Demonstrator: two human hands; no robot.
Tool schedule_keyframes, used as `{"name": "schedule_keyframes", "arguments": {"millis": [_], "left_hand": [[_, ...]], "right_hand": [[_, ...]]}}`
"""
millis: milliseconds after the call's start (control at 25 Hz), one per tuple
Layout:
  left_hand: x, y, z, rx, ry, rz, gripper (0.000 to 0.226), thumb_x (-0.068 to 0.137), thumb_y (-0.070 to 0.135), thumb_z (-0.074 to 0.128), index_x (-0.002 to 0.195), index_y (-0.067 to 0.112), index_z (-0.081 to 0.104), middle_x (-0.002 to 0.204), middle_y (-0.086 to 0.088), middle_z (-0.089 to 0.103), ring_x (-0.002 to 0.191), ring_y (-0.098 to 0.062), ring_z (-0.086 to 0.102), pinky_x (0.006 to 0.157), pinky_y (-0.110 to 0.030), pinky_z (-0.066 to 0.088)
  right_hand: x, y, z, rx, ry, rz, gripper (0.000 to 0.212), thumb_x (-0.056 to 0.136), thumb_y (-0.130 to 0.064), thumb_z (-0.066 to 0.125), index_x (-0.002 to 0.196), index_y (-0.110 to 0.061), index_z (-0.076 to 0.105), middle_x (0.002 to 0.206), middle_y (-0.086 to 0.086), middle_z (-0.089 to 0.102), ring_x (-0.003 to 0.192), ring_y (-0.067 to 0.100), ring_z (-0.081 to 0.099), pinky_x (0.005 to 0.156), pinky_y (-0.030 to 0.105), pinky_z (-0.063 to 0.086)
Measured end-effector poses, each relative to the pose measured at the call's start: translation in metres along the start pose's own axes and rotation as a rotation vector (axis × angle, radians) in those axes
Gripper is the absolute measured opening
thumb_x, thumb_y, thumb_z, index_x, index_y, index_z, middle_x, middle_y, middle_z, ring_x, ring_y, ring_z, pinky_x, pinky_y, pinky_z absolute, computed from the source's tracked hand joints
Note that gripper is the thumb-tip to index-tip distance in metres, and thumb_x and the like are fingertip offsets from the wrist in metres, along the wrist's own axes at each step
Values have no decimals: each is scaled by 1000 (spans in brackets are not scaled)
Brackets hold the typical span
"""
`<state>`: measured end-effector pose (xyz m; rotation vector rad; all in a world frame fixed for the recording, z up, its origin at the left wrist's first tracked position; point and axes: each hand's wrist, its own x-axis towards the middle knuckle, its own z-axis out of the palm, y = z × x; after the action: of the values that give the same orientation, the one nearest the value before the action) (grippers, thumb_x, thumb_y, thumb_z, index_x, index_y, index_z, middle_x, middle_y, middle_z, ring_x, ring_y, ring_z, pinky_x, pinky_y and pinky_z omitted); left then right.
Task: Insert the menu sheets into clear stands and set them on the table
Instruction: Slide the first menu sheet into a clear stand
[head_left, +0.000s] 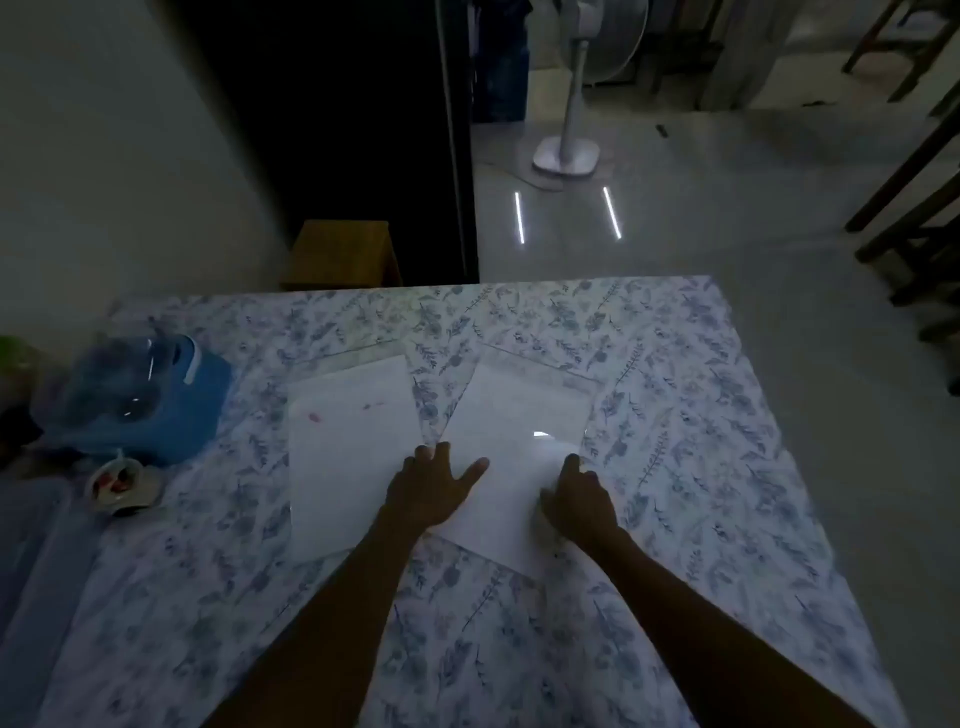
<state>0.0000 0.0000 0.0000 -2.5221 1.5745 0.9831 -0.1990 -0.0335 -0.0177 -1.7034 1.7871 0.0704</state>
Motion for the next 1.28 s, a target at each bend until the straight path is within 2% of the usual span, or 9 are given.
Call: {"name": "schedule_keyframes", "arguments": {"millis": [120,280,400,560,720,840,960,1040,1280], "left_hand": [[-2,3,9,-40,42,7,90,81,78,46,149,19,33,143,-25,38,132,-43,37,106,-50,36],[-10,-6,7,-330,9,-65,94,73,79,56,145,22,37,141,-21,46,131,-39,44,108,-48,39],[-32,-14,7,-442,19,-74,100,64,84,56,141,22,41,136,-17,53,124,-34,53,105,-46,44],[-72,-17,12,-531,83,-48,90,70,77,63,139,22,45,134,-15,56,120,-31,56,100,-41,47],[-117,-19,8,-592,126,31,80,76,73,63,136,23,47,130,-12,56,115,-28,58,90,-33,47],[-150,-22,3,-671,169,96,74,76,75,59,132,27,51,125,-9,56,105,-22,58,86,-32,48],[-172,-18,-10,-706,204,166,78,74,82,51,131,28,52,122,-6,58,102,-18,59,84,-31,47],[-177,-8,-26,-716,201,200,82,74,86,43,132,28,52,125,-6,59,108,-19,60,90,-35,48],[-144,18,-80,-519,213,273,99,65,96,38,133,27,51,128,-7,60,111,-23,61,94,-41,51]], "right_hand": [[-7,-3,6,143,22,96,58,91,-33,58,135,-6,31,127,28,50,109,43,58,88,43,49],[-17,4,7,345,47,140,48,85,-34,62,122,-11,42,120,24,54,108,39,55,90,42,47],[-35,18,-6,473,81,125,36,85,-26,61,117,-13,48,110,15,61,95,30,61,84,42,54],[-67,35,-26,639,129,138,25,86,-14,54,111,-18,58,106,7,61,79,17,60,69,33,50],[-103,55,-41,867,166,166,17,83,-6,61,95,-16,70,105,15,71,82,24,67,76,38,57],[-136,71,-56,1063,131,112,19,85,7,63,99,-3,72,104,23,73,88,29,70,85,41,58],[-158,78,-65,1081,150,28,24,85,11,64,104,2,73,107,19,73,95,28,69,93,46,55],[-157,77,-71,1071,174,-2,23,83,9,67,102,-1,75,107,17,74,100,29,70,96,47,54],[-110,44,-114,834,331,-147,11,79,-10,79,88,-15,80,88,7,78,85,23,75,86,40,61]]}}
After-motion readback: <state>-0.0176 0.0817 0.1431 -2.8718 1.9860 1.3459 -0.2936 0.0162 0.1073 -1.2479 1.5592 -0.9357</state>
